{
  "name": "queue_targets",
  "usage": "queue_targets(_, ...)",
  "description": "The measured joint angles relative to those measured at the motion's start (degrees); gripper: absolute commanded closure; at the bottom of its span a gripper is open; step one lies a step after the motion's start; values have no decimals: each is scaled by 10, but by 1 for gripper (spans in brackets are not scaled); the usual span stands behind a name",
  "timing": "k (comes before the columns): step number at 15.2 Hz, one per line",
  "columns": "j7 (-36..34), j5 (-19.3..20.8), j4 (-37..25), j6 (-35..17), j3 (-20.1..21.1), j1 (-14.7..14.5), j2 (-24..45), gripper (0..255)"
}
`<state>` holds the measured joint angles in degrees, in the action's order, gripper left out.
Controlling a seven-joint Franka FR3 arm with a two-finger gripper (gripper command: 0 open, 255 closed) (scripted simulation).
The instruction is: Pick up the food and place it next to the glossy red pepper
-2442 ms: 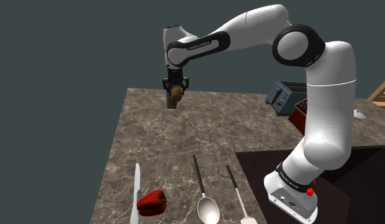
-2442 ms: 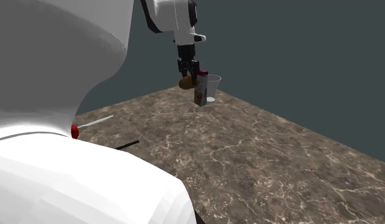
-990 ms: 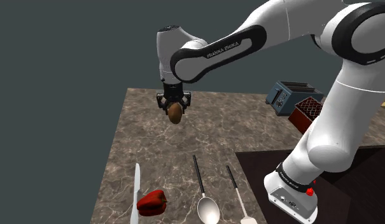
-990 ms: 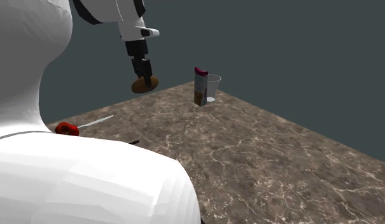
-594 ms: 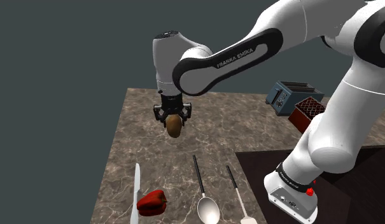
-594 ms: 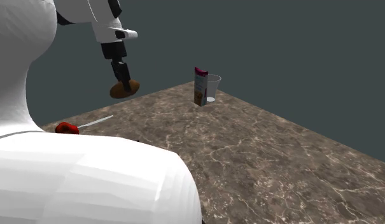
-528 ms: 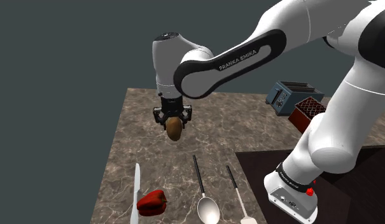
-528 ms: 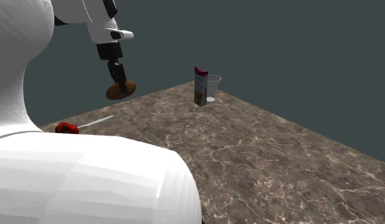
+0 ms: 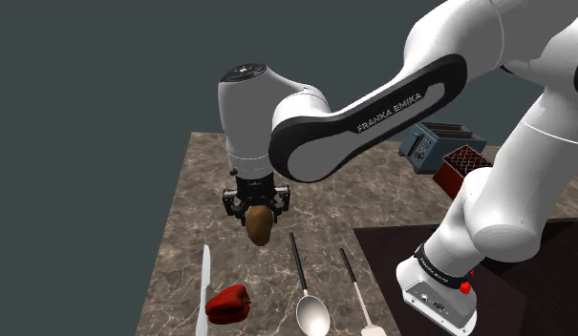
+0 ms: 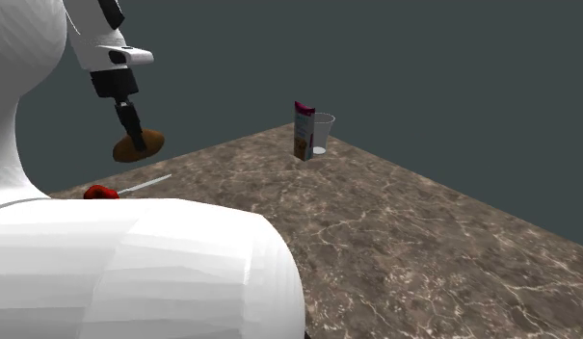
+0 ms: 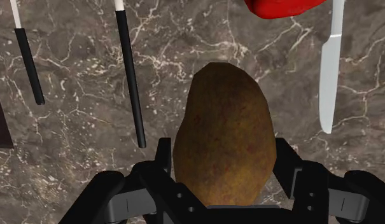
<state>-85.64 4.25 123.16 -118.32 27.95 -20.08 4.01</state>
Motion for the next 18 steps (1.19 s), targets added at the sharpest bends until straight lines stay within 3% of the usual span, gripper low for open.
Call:
queue_targets(3, -28, 1, 3, -8, 12, -14, 7, 255)
queue_targets(18, -69, 51, 40, -108, 3, -25, 83, 255)
